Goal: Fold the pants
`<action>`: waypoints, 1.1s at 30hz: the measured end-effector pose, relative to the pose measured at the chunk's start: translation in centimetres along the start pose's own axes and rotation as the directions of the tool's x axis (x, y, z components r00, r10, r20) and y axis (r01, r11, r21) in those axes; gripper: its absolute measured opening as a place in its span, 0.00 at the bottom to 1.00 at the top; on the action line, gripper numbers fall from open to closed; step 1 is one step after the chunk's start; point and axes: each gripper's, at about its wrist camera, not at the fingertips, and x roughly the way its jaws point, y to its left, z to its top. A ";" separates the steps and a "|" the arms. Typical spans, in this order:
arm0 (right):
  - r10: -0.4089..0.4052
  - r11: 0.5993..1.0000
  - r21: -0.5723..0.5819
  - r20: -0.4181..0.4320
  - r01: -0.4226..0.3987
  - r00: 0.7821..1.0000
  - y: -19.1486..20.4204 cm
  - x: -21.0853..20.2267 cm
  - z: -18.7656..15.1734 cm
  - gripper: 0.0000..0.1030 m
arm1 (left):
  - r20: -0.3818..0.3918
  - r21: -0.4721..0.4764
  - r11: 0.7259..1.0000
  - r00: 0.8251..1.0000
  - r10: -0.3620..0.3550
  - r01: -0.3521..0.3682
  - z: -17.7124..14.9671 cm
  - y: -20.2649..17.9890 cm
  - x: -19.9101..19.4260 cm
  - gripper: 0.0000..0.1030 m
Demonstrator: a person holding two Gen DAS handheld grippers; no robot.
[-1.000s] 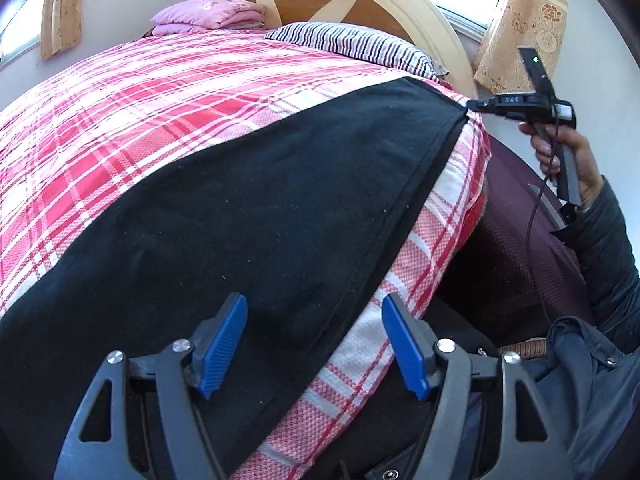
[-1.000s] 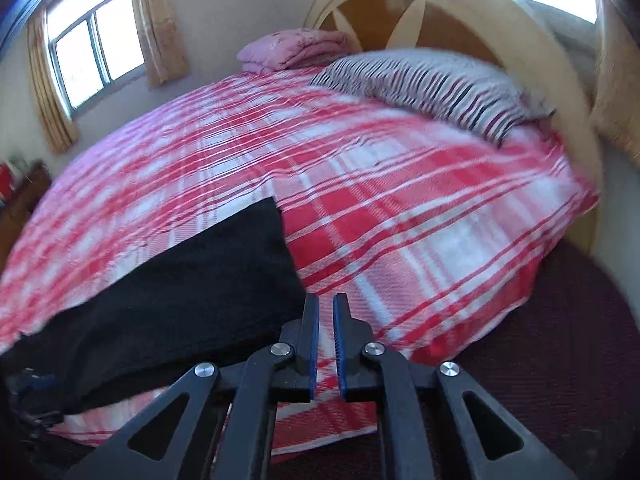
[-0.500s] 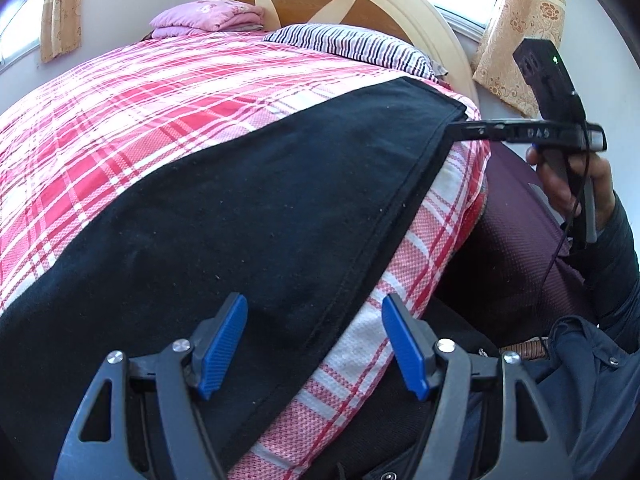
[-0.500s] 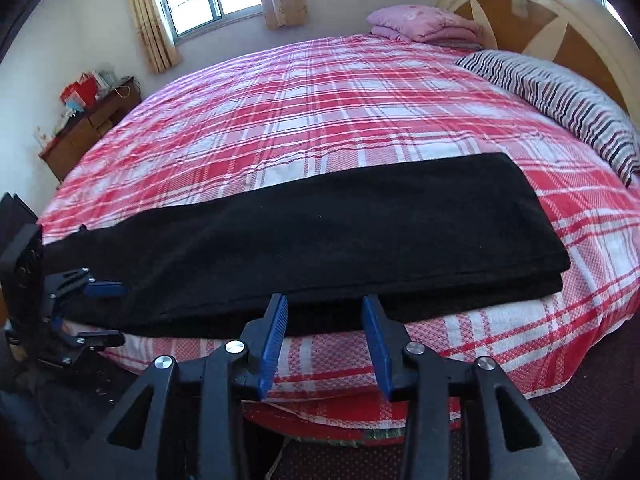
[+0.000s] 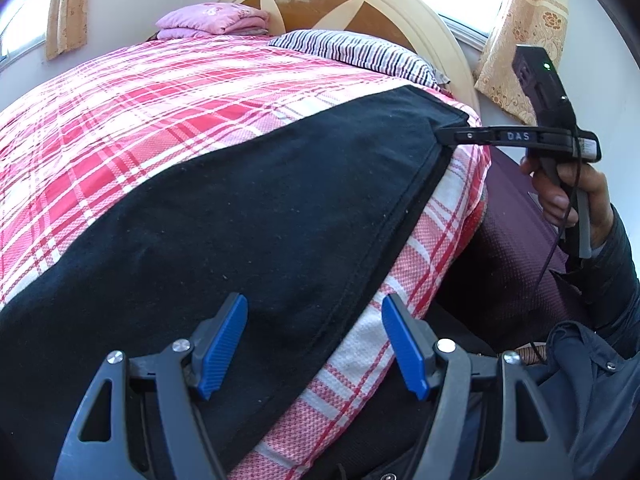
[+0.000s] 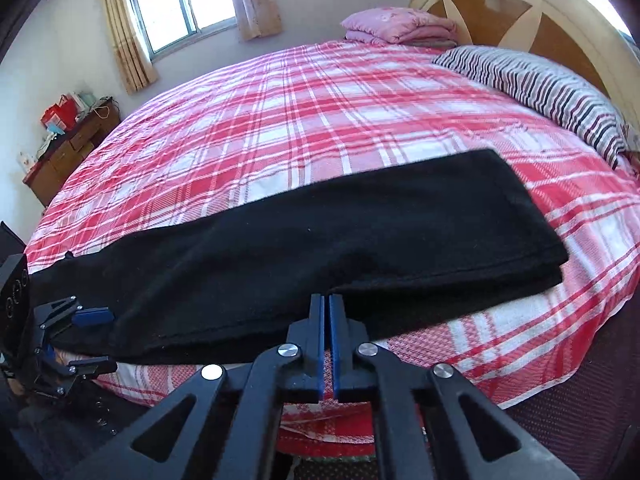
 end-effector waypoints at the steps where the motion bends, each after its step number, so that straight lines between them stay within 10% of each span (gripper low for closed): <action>1: -0.002 1.000 -0.002 0.011 0.002 1.000 0.0 -0.5 0.0 0.01 | 0.004 -0.003 1.000 1.000 0.001 -0.001 0.0 0.1 -0.1 0.70; 18: 0.004 1.000 0.007 0.033 -0.005 0.999 -1.7 -2.3 -1.0 0.04 | 0.049 -0.061 0.998 0.999 0.023 -0.020 -0.5 2.1 -2.1 0.70; 26: 0.012 0.992 0.122 0.110 -0.025 0.994 -5.1 -1.3 0.3 0.08 | 0.118 -0.155 0.977 0.979 0.166 -0.147 -0.9 6.8 -6.3 0.71; 33: -0.087 0.996 0.048 0.117 0.082 0.989 -3.2 -2.5 1.2 0.09 | -0.053 -0.052 0.979 0.979 0.195 -0.198 -3.7 8.0 -4.6 0.71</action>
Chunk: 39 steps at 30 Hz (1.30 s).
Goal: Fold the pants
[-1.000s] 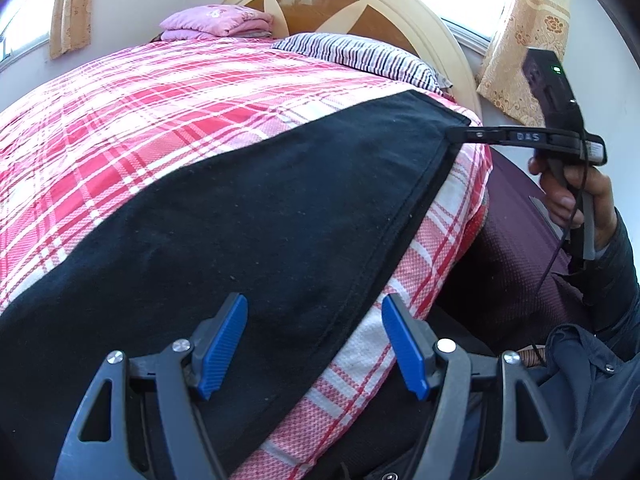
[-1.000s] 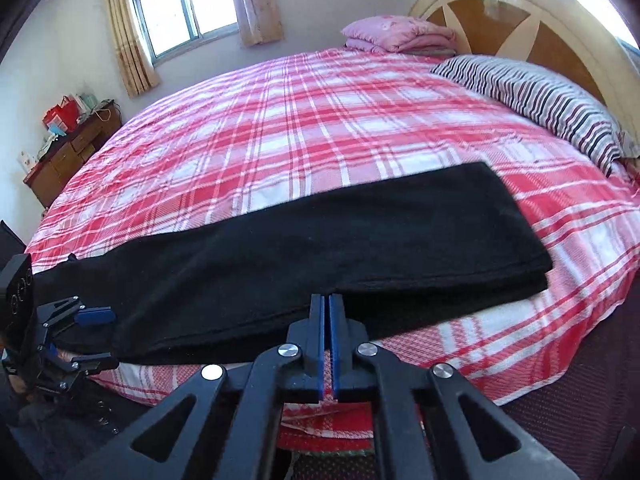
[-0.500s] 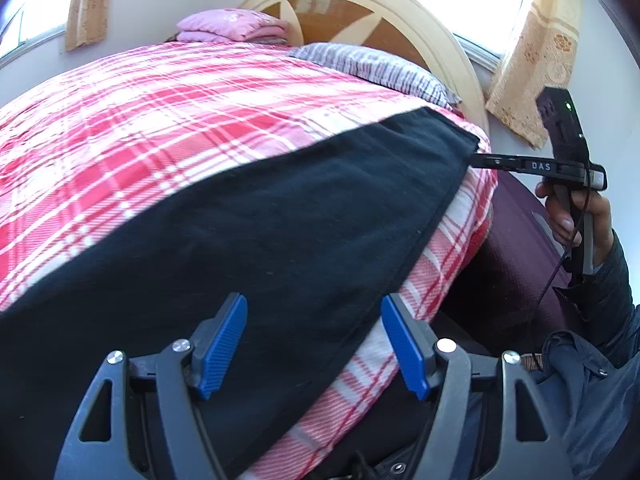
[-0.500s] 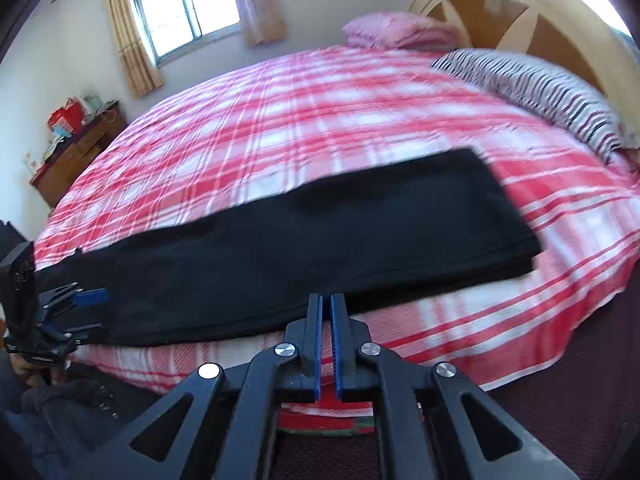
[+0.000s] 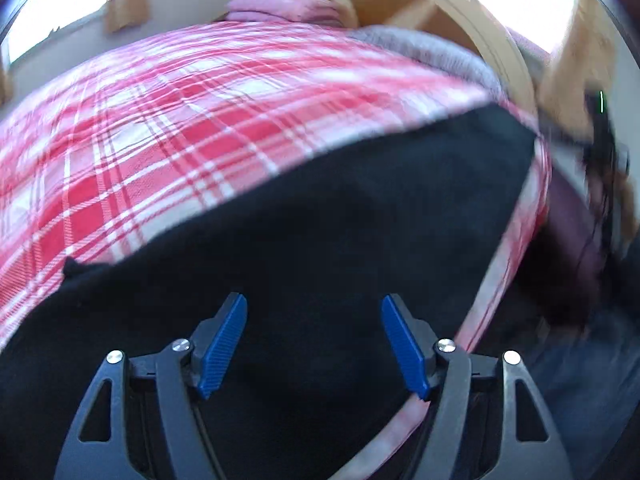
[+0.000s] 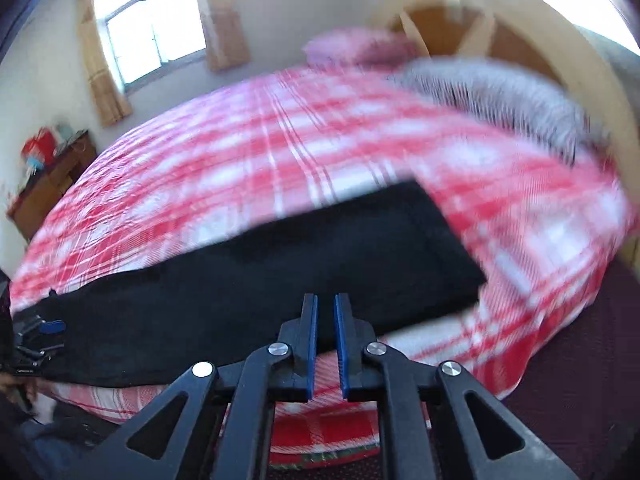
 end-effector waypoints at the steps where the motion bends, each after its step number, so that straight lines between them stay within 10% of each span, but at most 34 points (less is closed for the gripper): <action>1: 0.026 0.999 -0.035 0.012 -0.026 1.000 1.3 -0.4 0.4 0.09 | 0.000 0.030 1.000 1.000 0.007 -0.007 -0.7 -0.1 -0.3 0.71; 7: 0.230 0.947 -0.234 0.013 -0.220 0.973 10.3 0.2 3.9 0.32 | 0.026 -0.011 1.000 0.999 -0.025 0.025 -3.6 1.0 -2.9 0.71; 14: 0.401 0.833 -0.365 -0.118 -0.415 0.909 23.1 3.9 7.8 0.33 | 0.123 -0.094 0.992 0.988 0.093 -0.081 -4.9 4.7 -6.3 0.71; 25: 0.461 0.626 -0.395 -0.507 -0.672 0.728 41.7 13.6 2.8 0.33 | 0.116 -0.148 0.988 0.991 0.068 -0.050 -7.7 5.9 -5.4 0.75; 39: 0.542 0.629 -0.108 -0.649 -0.770 0.534 46.2 18.3 0.7 0.33 | 0.137 -0.163 0.986 0.988 0.068 -0.045 -7.8 6.0 -5.6 0.75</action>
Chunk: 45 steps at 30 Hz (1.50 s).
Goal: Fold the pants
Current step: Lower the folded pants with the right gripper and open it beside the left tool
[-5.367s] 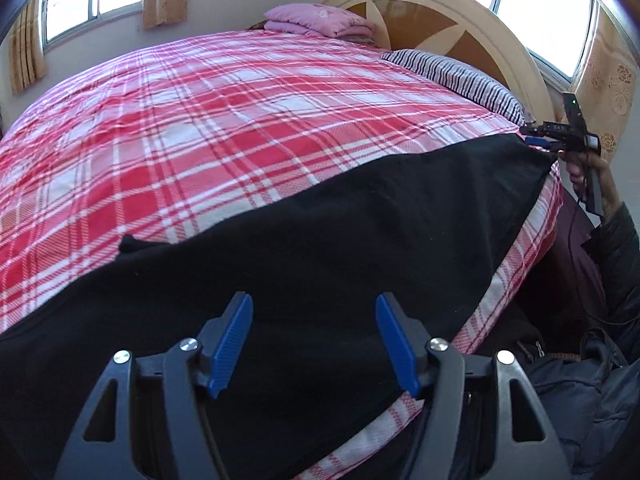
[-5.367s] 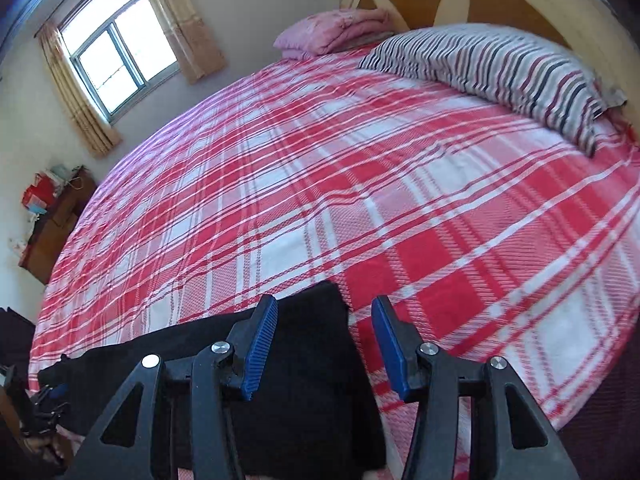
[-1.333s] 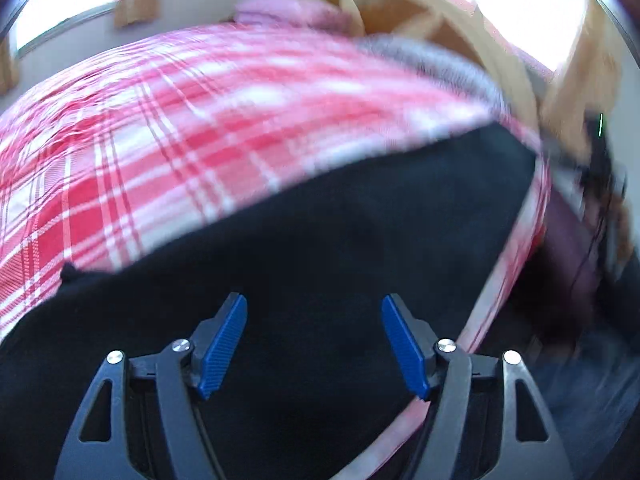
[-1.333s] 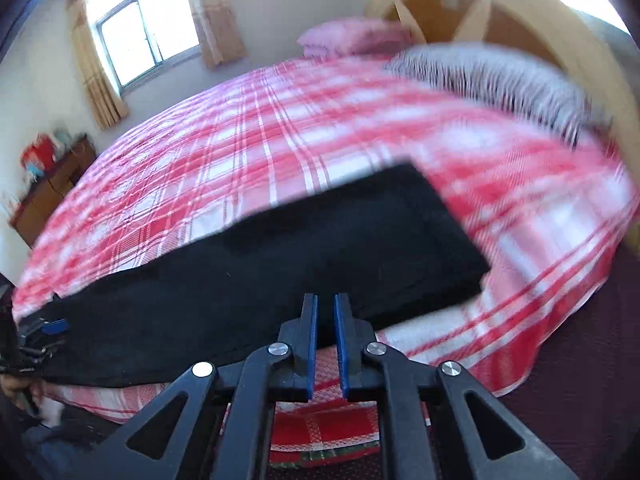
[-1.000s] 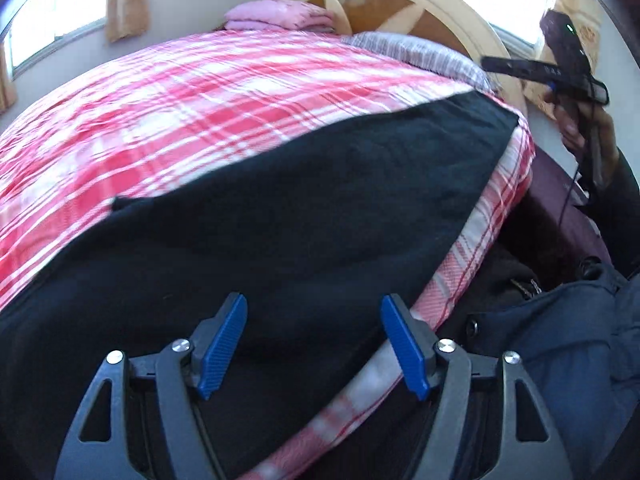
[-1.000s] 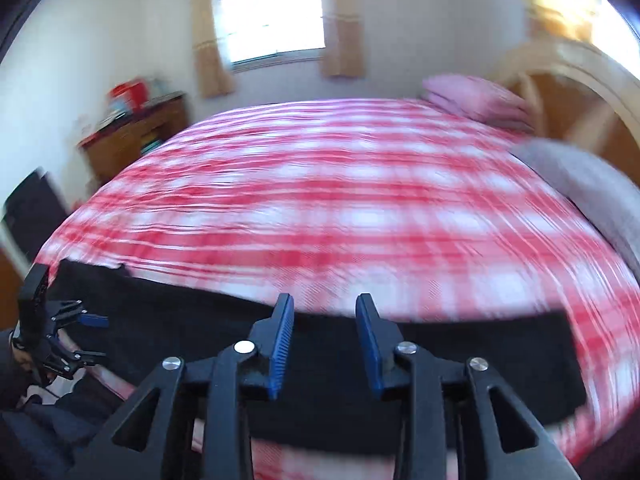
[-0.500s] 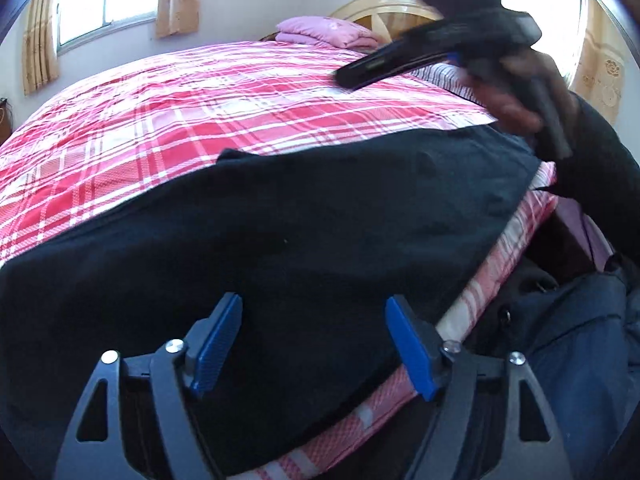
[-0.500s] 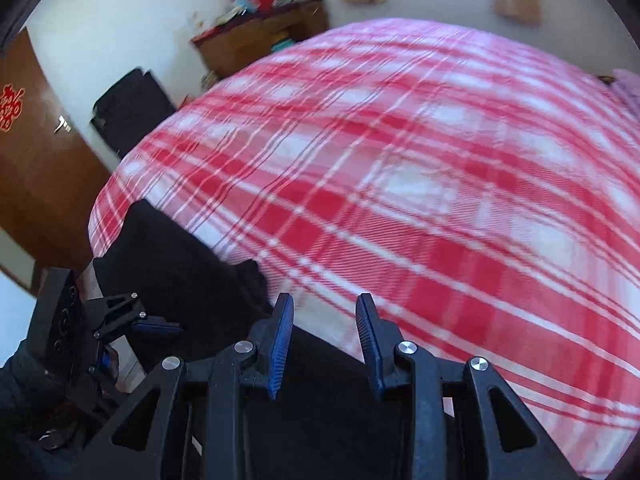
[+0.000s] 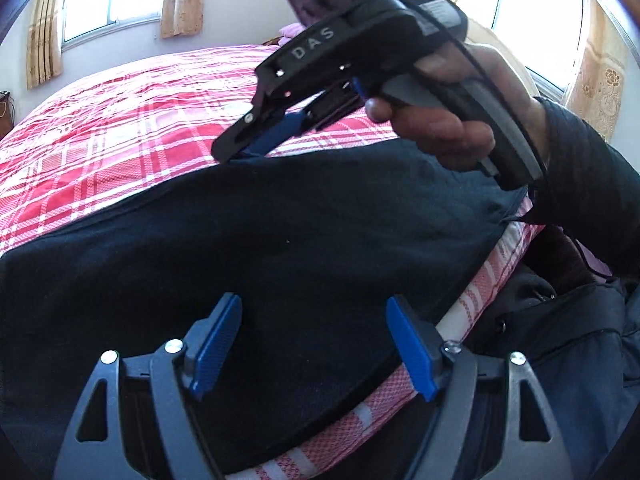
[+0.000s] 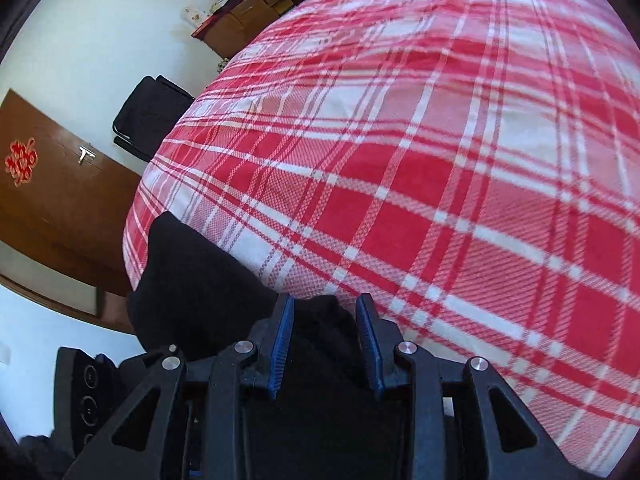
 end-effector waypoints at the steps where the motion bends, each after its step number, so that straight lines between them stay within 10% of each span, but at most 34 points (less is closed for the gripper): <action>1: 0.013 1.000 0.014 -0.008 -0.012 1.000 -0.2 0.2 -0.1 0.25 | 0.000 0.001 1.000 1.000 0.001 -0.001 0.0 -0.1 0.0 0.75; 2: 0.021 1.000 0.023 -0.005 -0.021 1.000 -0.3 0.3 -0.3 0.09 | 0.000 0.002 1.000 1.000 0.002 -0.002 0.1 -0.2 0.0 0.75; 9: 0.071 0.996 -0.063 0.159 -0.061 0.985 2.9 -4.0 -0.7 0.04 | 0.002 0.023 1.000 1.000 0.017 -0.017 -0.1 -0.3 0.0 0.76; 18: -0.189 0.976 -0.079 0.147 0.202 0.971 1.3 -0.1 -0.6 0.03 | -0.004 0.085 0.996 0.999 0.037 -0.037 -0.7 -1.5 0.9 0.85; 30: -0.172 0.966 -0.140 0.279 0.218 0.945 2.5 -7.3 -3.1 0.26 | -0.003 -0.064 0.992 0.995 0.105 -0.105 0.2 2.0 -0.9 0.85; 36: -0.190 0.943 -0.236 0.202 0.236 0.961 3.2 -5.6 -7.2 0.26 | -0.028 -0.070 0.988 0.990 0.139 -0.140 0.1 2.5 -0.2 0.85; 40: -0.300 0.940 -0.112 0.177 0.322 0.937 -0.5 -4.0 -7.1 0.26 | -0.039 -0.044 0.985 0.985 0.165 -0.167 0.1 1.8 0.4 0.86; 45: -0.227 0.970 -0.036 0.201 0.239 0.953 -2.5 -5.5 -6.9 0.26 | -0.042 -0.044 0.985 0.985 0.167 -0.169 0.3 2.0 0.7 0.87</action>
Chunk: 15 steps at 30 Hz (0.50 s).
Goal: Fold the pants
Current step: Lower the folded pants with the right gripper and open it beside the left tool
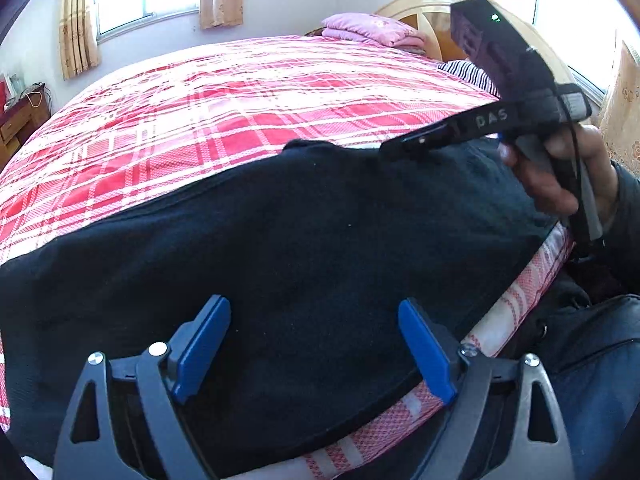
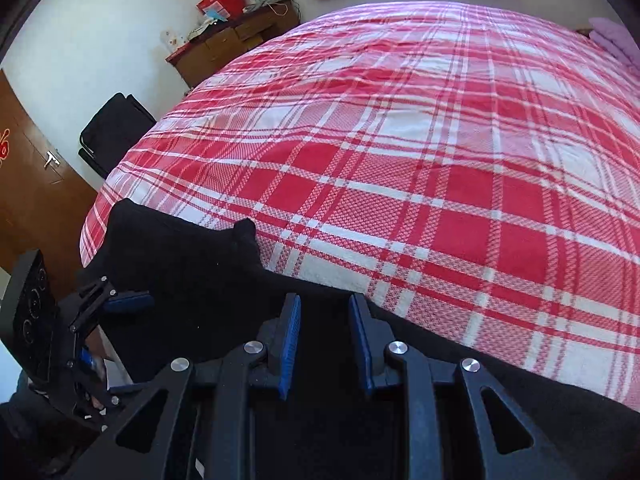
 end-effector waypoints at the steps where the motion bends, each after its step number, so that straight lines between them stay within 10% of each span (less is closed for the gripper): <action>1: -0.026 0.999 -0.022 0.012 0.026 1.000 0.3 -0.5 -0.3 0.26 | 0.000 0.001 1.000 1.000 0.001 -0.001 0.1 0.0 -0.1 0.87; 15: -0.213 0.950 -0.230 0.024 0.213 0.977 1.2 -2.9 -6.7 0.43 | -0.012 0.048 0.998 0.999 0.033 -0.032 0.2 -1.1 0.4 0.94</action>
